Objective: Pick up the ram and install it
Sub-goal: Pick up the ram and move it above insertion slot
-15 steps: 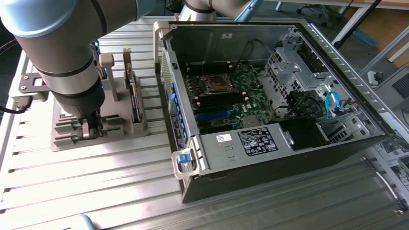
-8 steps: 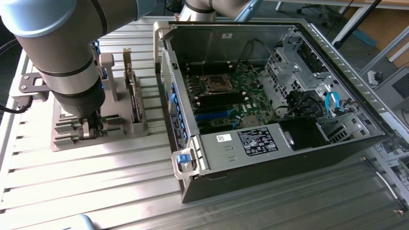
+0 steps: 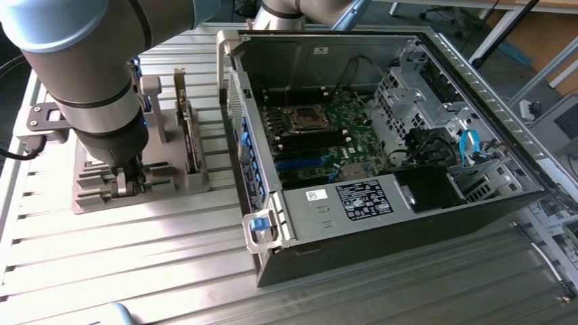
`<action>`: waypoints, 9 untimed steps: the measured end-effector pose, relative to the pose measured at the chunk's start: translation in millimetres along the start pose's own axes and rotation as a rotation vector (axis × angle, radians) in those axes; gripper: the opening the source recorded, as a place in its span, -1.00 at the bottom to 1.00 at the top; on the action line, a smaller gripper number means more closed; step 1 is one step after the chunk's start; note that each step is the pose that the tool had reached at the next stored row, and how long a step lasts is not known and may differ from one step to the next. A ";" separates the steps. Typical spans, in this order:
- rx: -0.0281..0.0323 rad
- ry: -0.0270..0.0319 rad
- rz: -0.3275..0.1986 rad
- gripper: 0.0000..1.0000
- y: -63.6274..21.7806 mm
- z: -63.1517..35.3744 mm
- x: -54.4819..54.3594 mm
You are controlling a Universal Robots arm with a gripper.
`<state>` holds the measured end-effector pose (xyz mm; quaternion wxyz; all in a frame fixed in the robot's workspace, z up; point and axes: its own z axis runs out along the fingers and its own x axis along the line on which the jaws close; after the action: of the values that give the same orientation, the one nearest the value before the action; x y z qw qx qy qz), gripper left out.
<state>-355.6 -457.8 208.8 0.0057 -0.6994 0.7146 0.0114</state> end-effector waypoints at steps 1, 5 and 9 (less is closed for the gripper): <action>0.0000 0.0000 0.000 -0.52 0.0 0.0 0.0; 0.0001 -0.0001 0.000 -0.55 0.0 0.0 0.0; 0.0000 0.0000 0.000 -0.76 0.0 0.0 0.0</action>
<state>-355.6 -457.8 208.8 0.0058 -0.6994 0.7146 0.0114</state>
